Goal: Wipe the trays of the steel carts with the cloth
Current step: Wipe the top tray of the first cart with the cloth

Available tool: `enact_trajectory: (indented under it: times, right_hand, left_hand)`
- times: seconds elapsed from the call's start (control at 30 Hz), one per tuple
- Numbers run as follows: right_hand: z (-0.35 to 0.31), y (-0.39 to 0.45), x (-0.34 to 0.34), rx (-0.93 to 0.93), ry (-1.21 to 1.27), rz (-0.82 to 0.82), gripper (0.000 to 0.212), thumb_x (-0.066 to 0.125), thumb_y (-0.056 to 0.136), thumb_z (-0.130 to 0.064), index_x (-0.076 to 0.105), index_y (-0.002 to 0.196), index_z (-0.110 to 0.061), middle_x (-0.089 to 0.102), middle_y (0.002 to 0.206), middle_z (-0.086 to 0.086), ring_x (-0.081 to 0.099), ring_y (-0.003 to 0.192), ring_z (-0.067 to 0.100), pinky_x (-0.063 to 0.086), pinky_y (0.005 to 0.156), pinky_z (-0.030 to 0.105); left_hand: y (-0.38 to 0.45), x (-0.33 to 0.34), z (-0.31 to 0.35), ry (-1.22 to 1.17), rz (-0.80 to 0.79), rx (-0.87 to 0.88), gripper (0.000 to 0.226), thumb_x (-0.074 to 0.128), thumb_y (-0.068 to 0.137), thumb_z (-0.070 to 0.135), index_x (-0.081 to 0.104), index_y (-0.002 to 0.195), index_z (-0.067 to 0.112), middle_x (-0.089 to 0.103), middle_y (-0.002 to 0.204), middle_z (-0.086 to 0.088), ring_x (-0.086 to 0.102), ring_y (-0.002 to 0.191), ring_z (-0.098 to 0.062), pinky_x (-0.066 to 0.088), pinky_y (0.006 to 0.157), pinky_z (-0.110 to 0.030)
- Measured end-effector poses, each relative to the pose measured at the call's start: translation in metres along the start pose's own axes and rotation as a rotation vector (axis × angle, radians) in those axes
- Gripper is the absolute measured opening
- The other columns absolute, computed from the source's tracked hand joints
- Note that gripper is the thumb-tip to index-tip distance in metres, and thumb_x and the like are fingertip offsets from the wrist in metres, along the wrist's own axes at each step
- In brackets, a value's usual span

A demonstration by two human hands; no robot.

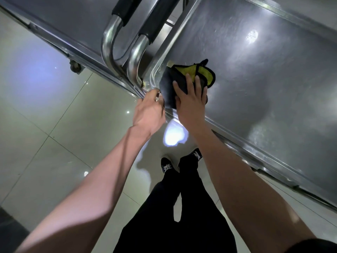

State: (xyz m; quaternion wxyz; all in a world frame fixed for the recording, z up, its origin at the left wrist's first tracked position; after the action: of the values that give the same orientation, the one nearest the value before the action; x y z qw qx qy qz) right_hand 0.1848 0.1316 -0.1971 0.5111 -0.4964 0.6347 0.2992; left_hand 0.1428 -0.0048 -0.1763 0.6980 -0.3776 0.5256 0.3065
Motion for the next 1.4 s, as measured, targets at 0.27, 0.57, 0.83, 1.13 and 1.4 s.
enact_trajectory:
  times: [0.27, 0.57, 0.83, 1.13, 1.4]
  right_hand:
    - [0.051, -0.038, -0.010, 0.179, 0.021, 0.099, 0.049, 0.039, 0.102, -0.029, 0.041, 0.150, -0.035, 0.022, 0.165, 0.005, 0.013, 0.153, 0.033, 0.011, 0.122, 0.055]
    - [0.173, -0.108, -0.041, 0.456, 0.064, 0.215, 0.049, 0.044, 0.102, -0.025, 0.042, 0.150, -0.035, 0.022, 0.165, 0.002, 0.013, 0.153, 0.030, 0.009, 0.123, 0.051]
    - [0.267, -0.154, -0.061, 0.670, 0.095, 0.254, 0.056, 0.049, 0.100, -0.017, 0.038, 0.152, -0.034, 0.015, 0.166, 0.004, 0.006, 0.153, 0.032, 0.012, 0.121, 0.058]
    - [0.203, -0.089, -0.048, 0.537, 0.067, 0.245, 0.060, 0.055, 0.092, -0.018, 0.044, 0.148, -0.034, 0.024, 0.164, 0.008, 0.014, 0.151, 0.037, 0.012, 0.120, 0.061]
    - [0.174, -0.026, -0.047, 0.347, 0.076, 0.102, 0.063, 0.055, 0.092, -0.021, 0.039, 0.150, -0.039, 0.017, 0.166, 0.005, 0.006, 0.153, 0.034, 0.007, 0.121, 0.058]
  left_hand:
    - [0.002, -0.011, 0.042, 0.013, -0.027, 0.192, 0.035, 0.055, 0.089, 0.020, 0.063, 0.123, 0.018, 0.049, 0.136, -0.003, 0.039, 0.129, -0.028, 0.032, 0.096, -0.039]
    - [0.033, 0.002, 0.160, -0.012, -0.058, 0.412, 0.020, 0.051, 0.093, 0.026, 0.064, 0.105, 0.019, 0.053, 0.136, -0.005, 0.044, 0.126, -0.029, 0.034, 0.089, -0.041]
    - [0.057, 0.015, 0.223, 0.146, -0.170, 0.503, 0.027, 0.055, 0.089, 0.036, 0.060, 0.111, 0.020, 0.050, 0.132, -0.003, 0.038, 0.128, -0.029, 0.037, 0.095, -0.047]
    - [0.068, 0.013, 0.208, 0.227, -0.258, 0.510, 0.042, 0.048, 0.096, 0.037, 0.054, 0.137, 0.030, 0.042, 0.151, 0.003, 0.032, 0.140, -0.026, 0.032, 0.101, -0.046]
    - [0.081, -0.001, 0.182, 0.121, -0.197, 0.604, 0.022, 0.049, 0.094, 0.028, 0.067, 0.102, 0.021, 0.055, 0.114, 0.006, 0.053, 0.108, -0.018, 0.037, 0.087, -0.039]
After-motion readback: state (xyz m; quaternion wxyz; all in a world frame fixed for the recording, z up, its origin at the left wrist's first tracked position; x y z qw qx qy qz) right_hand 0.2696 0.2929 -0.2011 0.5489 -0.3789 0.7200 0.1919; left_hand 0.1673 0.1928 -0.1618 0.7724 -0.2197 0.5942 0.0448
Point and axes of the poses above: each hand's wrist, its own y-axis towards the middle knuckle, its own x-axis out of the palm, z = x × y, the point moved 5 cm from there along y, towards the middle knuckle
